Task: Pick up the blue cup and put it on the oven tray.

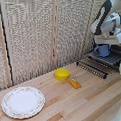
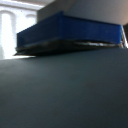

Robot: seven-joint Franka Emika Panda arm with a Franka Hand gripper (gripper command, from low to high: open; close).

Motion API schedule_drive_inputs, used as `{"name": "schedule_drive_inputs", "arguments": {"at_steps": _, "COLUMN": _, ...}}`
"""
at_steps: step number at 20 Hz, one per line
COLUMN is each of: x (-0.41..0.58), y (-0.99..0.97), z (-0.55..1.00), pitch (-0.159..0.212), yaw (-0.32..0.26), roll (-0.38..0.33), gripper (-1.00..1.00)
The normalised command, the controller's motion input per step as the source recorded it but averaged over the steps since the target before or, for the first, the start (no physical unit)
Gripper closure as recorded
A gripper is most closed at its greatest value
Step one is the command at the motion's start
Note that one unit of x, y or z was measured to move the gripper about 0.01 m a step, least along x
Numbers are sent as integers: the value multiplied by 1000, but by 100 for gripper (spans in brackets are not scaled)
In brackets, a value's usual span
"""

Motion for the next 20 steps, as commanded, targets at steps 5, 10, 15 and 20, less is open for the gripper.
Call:
{"name": "schedule_drive_inputs", "arguments": {"at_steps": 5, "x": -27, "y": 166, "z": 116, "pitch": 140, "yaw": 0, "roll": 91, "gripper": -100}}
{"name": "schedule_drive_inputs", "arguments": {"at_steps": 10, "x": 0, "y": 141, "z": 317, "pitch": 62, "yaw": 25, "roll": 46, "gripper": -100}}
{"name": "schedule_drive_inputs", "arguments": {"at_steps": 15, "x": 147, "y": 1, "z": 471, "pitch": -75, "yaw": 0, "roll": 0, "gripper": -100}}
{"name": "schedule_drive_inputs", "arguments": {"at_steps": 20, "x": 182, "y": -10, "z": 581, "pitch": -37, "yaw": 1, "roll": -6, "gripper": -100}}
